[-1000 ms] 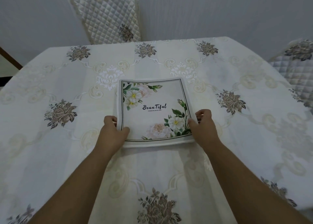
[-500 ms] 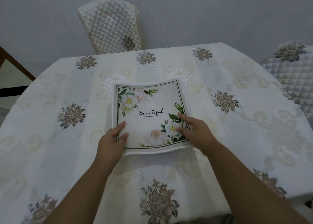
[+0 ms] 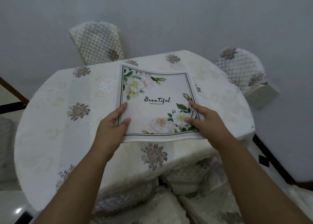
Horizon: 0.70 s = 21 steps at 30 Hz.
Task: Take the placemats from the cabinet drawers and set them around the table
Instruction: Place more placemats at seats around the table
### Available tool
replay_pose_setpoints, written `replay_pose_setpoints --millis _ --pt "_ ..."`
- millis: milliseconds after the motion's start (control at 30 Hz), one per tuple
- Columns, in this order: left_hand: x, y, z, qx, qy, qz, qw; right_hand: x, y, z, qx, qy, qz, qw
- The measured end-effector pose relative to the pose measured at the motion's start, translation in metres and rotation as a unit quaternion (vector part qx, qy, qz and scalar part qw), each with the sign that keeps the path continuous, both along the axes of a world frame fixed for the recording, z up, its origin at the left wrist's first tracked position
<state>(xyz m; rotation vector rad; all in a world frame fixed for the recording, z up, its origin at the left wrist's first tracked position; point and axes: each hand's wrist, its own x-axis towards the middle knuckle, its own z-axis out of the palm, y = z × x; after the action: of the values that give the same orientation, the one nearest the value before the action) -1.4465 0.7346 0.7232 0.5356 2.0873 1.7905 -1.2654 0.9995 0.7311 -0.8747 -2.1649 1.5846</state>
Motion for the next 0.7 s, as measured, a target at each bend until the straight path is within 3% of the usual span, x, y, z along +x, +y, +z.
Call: replay_pose_setpoints --millis 300,700 --pt "0.105 -0.03 0.058 0.04 0.008 -0.199 0.979 0.2 -0.123 0.057 0.019 0.065 -0.192 0.979" --pt "0.339 0.051 0.081 0.028 0.055 -0.427 0.902 0.485 -0.197 0.08 0.013 0.084 -0.418 0.905"
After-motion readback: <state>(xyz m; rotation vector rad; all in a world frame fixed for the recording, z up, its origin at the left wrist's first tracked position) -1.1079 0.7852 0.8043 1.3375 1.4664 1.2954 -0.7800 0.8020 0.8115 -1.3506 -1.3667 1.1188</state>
